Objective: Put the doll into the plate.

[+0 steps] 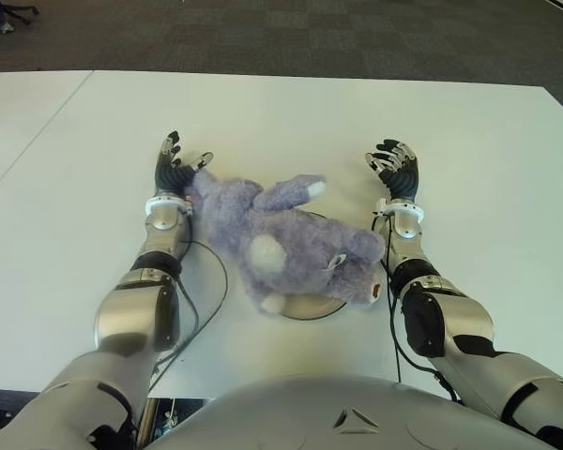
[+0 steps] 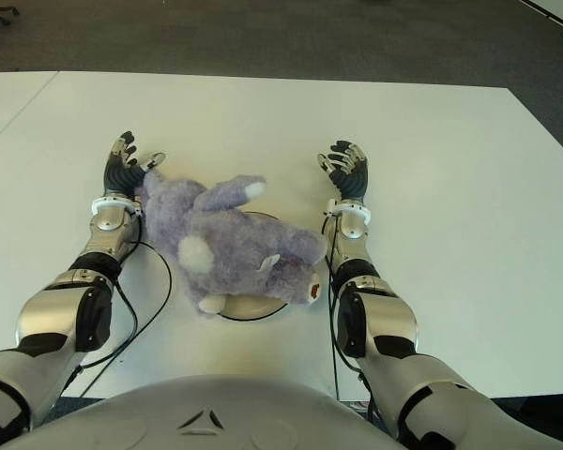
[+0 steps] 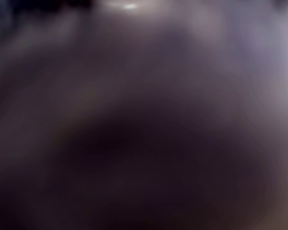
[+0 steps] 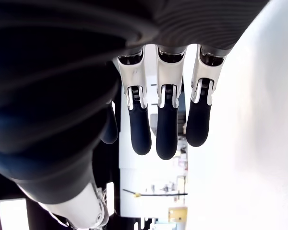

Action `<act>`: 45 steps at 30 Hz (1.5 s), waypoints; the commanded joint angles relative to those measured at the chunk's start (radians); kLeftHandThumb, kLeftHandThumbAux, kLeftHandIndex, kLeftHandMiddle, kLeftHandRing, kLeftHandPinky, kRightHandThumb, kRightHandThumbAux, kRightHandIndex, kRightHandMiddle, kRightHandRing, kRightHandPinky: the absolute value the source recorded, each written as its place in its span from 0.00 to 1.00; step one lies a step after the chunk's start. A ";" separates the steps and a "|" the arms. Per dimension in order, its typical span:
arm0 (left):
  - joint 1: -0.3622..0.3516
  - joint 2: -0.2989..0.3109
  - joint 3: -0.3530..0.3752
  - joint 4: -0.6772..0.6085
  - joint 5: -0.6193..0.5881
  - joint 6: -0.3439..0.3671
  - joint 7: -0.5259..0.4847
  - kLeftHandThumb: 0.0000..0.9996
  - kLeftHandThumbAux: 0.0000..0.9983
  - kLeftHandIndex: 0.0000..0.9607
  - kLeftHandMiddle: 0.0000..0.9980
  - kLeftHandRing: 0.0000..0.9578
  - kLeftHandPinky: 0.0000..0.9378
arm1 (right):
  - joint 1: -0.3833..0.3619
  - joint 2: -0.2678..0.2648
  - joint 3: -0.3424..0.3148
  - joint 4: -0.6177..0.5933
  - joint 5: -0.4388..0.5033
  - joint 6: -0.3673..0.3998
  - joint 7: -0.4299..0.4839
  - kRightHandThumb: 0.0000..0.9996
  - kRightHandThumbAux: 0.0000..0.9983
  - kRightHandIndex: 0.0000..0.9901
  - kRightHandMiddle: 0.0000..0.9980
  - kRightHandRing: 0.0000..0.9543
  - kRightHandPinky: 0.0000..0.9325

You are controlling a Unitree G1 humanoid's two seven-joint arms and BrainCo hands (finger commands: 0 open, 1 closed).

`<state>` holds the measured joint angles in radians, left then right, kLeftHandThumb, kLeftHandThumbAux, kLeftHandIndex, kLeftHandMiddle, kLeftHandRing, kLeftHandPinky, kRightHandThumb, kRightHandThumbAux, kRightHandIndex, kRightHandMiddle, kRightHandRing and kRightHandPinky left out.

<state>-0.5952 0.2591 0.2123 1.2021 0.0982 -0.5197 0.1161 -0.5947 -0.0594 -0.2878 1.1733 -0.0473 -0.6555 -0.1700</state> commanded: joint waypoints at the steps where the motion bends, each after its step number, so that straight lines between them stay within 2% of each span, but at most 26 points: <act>1: 0.046 -0.048 -0.025 0.113 0.006 0.133 -0.031 0.00 0.71 0.00 0.00 0.03 0.09 | 0.290 0.084 -0.032 0.156 0.044 0.037 0.015 0.21 0.85 0.29 0.33 0.36 0.37; 15: 0.046 -0.044 -0.014 0.113 -0.004 0.123 -0.015 0.00 0.72 0.00 0.02 0.05 0.08 | 0.289 0.084 -0.041 0.155 0.048 0.024 0.014 0.19 0.86 0.30 0.35 0.38 0.41; 19: 0.045 -0.052 -0.005 0.116 -0.013 0.127 -0.018 0.00 0.74 0.00 0.02 0.05 0.08 | 0.288 0.081 -0.045 0.156 0.052 0.034 0.023 0.19 0.85 0.30 0.34 0.37 0.37; 26: 0.047 -0.063 -0.001 0.122 -0.021 0.127 -0.024 0.01 0.75 0.00 0.03 0.06 0.09 | 0.288 0.082 -0.052 0.155 0.058 0.029 0.031 0.20 0.86 0.29 0.34 0.37 0.39; 34: 0.041 -0.080 -0.002 0.130 -0.025 0.135 -0.029 0.02 0.77 0.01 0.08 0.12 0.18 | 0.283 0.077 -0.043 0.154 0.045 0.035 0.016 0.20 0.87 0.29 0.34 0.38 0.41; 41: -0.003 -0.120 -0.015 0.138 -0.010 0.151 0.026 0.01 0.77 0.10 0.18 0.21 0.29 | 0.278 0.079 -0.052 0.154 0.057 0.030 0.042 0.19 0.87 0.30 0.35 0.39 0.42; 45: -0.003 -0.137 -0.006 0.140 -0.015 0.115 0.063 0.01 0.76 0.14 0.23 0.27 0.34 | 0.274 0.079 -0.057 0.154 0.060 0.044 0.046 0.19 0.86 0.30 0.35 0.39 0.40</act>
<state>-0.6287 0.2303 0.2184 1.2572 0.0779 -0.4905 0.1526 -0.5934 -0.0600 -0.3043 1.1737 -0.0451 -0.6550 -0.1361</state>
